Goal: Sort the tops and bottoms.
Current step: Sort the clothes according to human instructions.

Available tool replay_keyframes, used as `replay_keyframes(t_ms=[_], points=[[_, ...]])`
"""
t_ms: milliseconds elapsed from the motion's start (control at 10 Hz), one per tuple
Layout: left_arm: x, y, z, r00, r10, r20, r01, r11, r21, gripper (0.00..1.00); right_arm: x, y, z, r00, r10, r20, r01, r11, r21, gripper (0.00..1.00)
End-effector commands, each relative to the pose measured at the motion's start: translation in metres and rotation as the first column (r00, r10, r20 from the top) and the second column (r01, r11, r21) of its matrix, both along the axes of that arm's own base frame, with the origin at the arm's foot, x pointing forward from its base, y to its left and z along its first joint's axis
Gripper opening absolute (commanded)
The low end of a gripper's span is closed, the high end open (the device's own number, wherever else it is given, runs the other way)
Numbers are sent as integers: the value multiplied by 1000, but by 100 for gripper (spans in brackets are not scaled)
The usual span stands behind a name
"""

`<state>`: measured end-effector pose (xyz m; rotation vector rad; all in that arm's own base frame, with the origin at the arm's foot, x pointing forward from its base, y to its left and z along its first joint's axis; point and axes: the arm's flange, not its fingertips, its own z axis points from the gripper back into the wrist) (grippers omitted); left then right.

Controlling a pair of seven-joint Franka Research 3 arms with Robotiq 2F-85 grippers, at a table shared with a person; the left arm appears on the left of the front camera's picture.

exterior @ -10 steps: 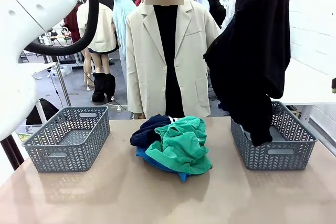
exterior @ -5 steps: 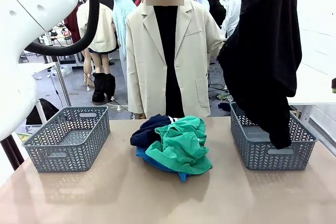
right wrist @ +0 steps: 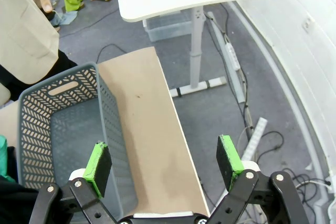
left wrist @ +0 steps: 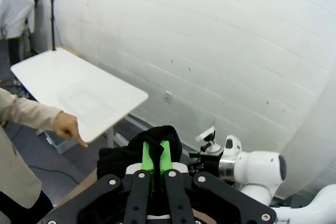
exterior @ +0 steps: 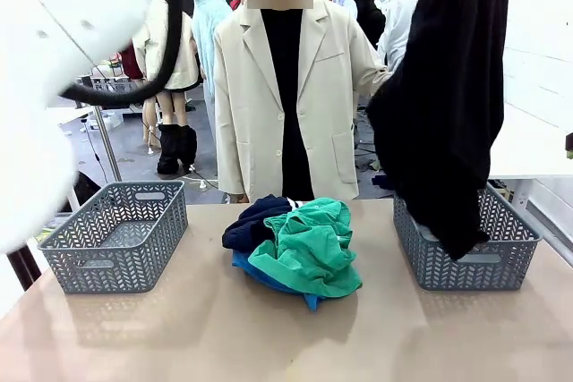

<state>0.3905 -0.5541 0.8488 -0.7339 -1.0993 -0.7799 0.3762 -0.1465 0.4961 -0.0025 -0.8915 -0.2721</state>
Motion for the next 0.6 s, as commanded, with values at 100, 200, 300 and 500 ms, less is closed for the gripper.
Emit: replay_keyframes(t_ms=[100,200,300,500], points=[[86,-81,-15,985,-163,-53,164,986,18,0,0,0,-1,1000,-2,-5,2,1000,12,100],[111,-96,-33,975,-204,-92,205,979,3,0,0,0,-1,1000,-2,-5,2,1000,12,100],[126,-112,-55,956,-257,-138,253,966,-45,0,0,0,-1,1000,-2,-5,2,1000,12,100],[147,-137,-116,944,-188,-272,193,981,-9,0,0,0,-1,1000,-2,-5,2,1000,12,100]])
